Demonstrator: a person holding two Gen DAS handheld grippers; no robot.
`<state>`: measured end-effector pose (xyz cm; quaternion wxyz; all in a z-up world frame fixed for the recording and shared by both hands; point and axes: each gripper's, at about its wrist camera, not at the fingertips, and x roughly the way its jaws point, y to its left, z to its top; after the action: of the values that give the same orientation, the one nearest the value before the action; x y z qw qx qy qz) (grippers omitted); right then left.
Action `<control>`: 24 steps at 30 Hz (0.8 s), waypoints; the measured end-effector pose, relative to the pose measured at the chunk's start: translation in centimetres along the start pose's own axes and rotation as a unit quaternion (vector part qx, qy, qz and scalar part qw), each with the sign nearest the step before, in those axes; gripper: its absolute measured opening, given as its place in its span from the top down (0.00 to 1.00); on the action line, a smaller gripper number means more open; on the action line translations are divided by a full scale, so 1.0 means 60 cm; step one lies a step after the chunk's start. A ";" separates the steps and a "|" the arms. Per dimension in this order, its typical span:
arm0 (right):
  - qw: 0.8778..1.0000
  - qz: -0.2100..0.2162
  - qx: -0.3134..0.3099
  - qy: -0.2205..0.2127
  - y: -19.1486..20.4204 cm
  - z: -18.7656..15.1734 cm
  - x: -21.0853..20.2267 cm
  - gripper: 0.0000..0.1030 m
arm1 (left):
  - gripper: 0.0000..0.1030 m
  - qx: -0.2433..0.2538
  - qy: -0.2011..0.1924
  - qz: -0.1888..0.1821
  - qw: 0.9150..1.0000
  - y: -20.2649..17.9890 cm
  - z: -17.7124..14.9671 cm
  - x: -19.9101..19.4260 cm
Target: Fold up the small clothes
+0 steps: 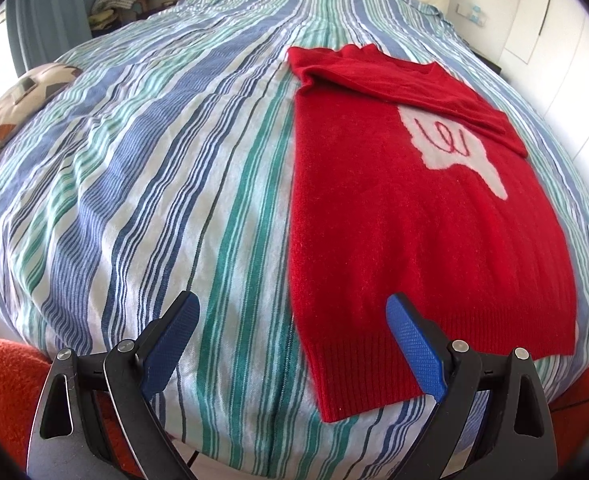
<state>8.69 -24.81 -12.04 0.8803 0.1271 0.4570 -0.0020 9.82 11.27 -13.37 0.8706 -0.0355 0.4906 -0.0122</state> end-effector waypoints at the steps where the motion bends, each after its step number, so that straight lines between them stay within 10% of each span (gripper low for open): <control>1: 1.000 0.000 0.000 0.000 0.000 0.001 0.001 0.38 | 0.07 -0.002 0.000 0.000 1.000 0.001 0.000 0.000; 24: 1.000 0.001 0.007 -0.001 -0.005 0.001 0.002 0.38 | 0.07 -0.006 0.007 0.004 1.000 0.005 -0.001 0.006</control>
<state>8.79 -25.10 -12.14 0.8798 0.1335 0.4563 -0.0046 9.95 11.57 -13.72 0.8670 -0.0389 0.4968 -0.0056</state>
